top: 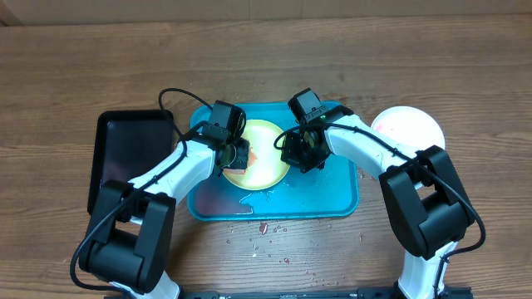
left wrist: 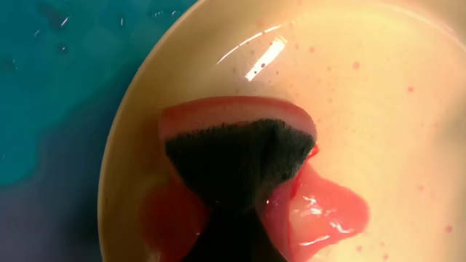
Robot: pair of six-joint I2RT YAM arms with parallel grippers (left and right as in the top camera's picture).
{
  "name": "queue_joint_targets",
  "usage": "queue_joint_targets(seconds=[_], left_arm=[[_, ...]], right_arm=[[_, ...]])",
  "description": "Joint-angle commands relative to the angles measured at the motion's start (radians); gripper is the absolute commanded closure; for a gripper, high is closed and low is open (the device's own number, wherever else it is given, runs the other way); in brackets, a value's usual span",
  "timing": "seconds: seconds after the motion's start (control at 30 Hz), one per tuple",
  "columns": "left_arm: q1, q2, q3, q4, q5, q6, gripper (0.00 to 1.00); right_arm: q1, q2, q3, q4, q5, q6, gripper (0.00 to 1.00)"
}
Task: Clean dirty plates on tray and stack at the side
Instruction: 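Lower the sponge with the left gripper onto the yellow plate, then scrub the yellow plate with the sponge while right gripper holds rim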
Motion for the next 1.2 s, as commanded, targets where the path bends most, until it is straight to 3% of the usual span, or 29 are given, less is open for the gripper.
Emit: queue_joint_targets(seconds=[0.0,0.2,0.37,0.43,0.6,0.67,0.9,1.0,1.17], left_arm=[[-0.009,0.105,-0.029,-0.032,0.097,0.13,0.96],[-0.01,0.104,0.064,-0.213,0.486,0.496,0.96],[-0.01,0.105,0.11,-0.231,0.499,0.546,0.96],[-0.01,0.105,0.114,-0.202,0.427,0.495,0.96],[-0.008,0.105,0.114,-0.051,0.037,0.158,0.96],[-0.008,0.105,0.114,0.015,-0.097,0.074,0.95],[-0.008,0.106,0.114,0.002,-0.417,-0.116,0.96],[-0.008,0.106,0.114,-0.037,-0.372,-0.091,0.96],[-0.008,0.106,0.114,-0.17,0.066,0.231,0.96]], right_arm=[[-0.003,0.005,0.002,0.005,-0.005,-0.001,0.96],[0.0,0.005,0.002,0.011,-0.012,-0.015,0.96],[0.0,0.005,0.002,0.011,-0.016,-0.015,0.96],[0.0,0.005,0.002,0.011,-0.016,-0.015,0.96],[0.0,0.005,0.002,0.007,-0.02,-0.019,0.96],[0.0,0.005,0.002,0.001,-0.019,-0.023,0.96],[0.0,0.005,0.002,0.0,-0.019,-0.024,0.96],[0.0,0.005,0.002,0.0,-0.019,-0.023,0.96],[0.0,0.005,0.002,0.0,-0.02,-0.027,0.96]])
